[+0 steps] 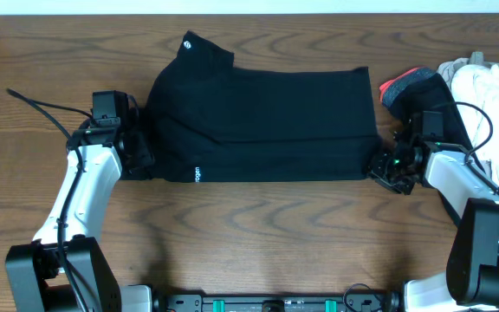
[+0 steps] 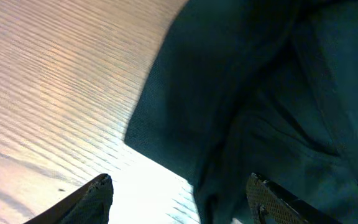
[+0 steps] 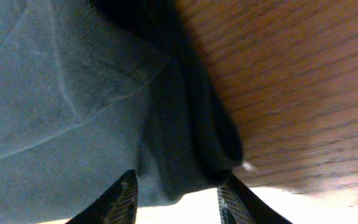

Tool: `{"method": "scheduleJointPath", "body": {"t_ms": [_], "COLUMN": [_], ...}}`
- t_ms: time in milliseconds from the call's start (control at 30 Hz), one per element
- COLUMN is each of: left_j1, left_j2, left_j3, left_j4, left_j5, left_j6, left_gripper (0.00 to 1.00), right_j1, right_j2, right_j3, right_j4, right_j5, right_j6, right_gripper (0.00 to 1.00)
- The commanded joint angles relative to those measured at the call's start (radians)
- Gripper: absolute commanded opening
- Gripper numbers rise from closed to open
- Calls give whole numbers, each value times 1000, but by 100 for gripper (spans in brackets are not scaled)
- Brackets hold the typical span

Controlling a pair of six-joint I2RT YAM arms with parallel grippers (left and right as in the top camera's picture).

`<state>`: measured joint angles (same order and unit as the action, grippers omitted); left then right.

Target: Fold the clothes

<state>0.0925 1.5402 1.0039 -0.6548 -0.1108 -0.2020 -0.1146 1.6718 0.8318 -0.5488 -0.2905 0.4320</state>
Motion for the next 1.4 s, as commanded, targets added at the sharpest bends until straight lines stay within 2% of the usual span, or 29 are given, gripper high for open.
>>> {"method": "scheduleJointPath", "body": {"t_ms": [0, 33, 133, 167, 300, 333, 400, 467, 567, 600, 633, 667, 767, 833, 933, 967, 1100, 1233, 1367], "left_j1": [3, 3, 3, 3, 3, 3, 3, 7, 32, 39, 47, 54, 58, 58, 58, 58, 57, 57, 57], "left_j2": [3, 3, 18, 30, 93, 107, 135, 141, 121, 112, 99, 81, 24, -21, -99, -122, -216, -242, -231], "left_j3": [0, -7, -34, -42, -56, -56, -56, -56, -52, -48, -40, -32, -18, -16, -15, -15, -15, -16, -19], "left_j4": [-9, -6, 15, 21, 32, 30, 16, -7, -26, -32, -40, -45, -52, -53, -58, -61, -84, -113, -160], "left_j5": [59, 58, 58, 59, 53, 45, 2, -75, -95, -83, -67, -43, -1, 18, 74, 88, 219, 335, 358], "left_j6": [-1, 0, -1, -1, -1, -1, -10, -73, -115, -114, -114, -114, -114, -114, -114, -114, -114, -114, -114], "left_gripper": [71, 71, 61, 53, 11, 6, 6, 6, 6, 9, 15, 28, 45, 50, 57, 59, 59, 46, 34], "right_j1": [-20, -20, -20, -20, -20, -21, -29, -42, -63, -66, -70, -71, -70, -67, -52, -45, 2, 74, 151], "right_j2": [32, 32, 32, 32, 32, 32, 32, 32, 20, 14, 4, -10, -49, -70, -84, -84, -82, -76, -38], "right_j3": [-29, -29, -29, -29, -29, -29, -29, -23, 0, 9, 20, 32, 58, 72, 85, 85, 85, 84, 84], "right_j4": [-11, -12, -14, -14, -16, -16, -17, -27, -31, -34, -38, -40, -38, -36, -39, -38, -32, -11, 26], "right_j5": [50, 46, 47, 47, 48, 47, 47, 35, -72, -103, -139, -174, -248, -290, -317, -317, -288, -199, -156], "right_j6": [-34, -42, -48, -48, -48, -48, -48, -50, -166, -198, -227, -251, -254, -251, -208, -199, -201, -201, -196], "right_gripper": [42, 42, 41, 41, 41, 41, 44, 48, 48, 48, 48, 47, 43, 33, 1, 1, 1, 1, 1]}}
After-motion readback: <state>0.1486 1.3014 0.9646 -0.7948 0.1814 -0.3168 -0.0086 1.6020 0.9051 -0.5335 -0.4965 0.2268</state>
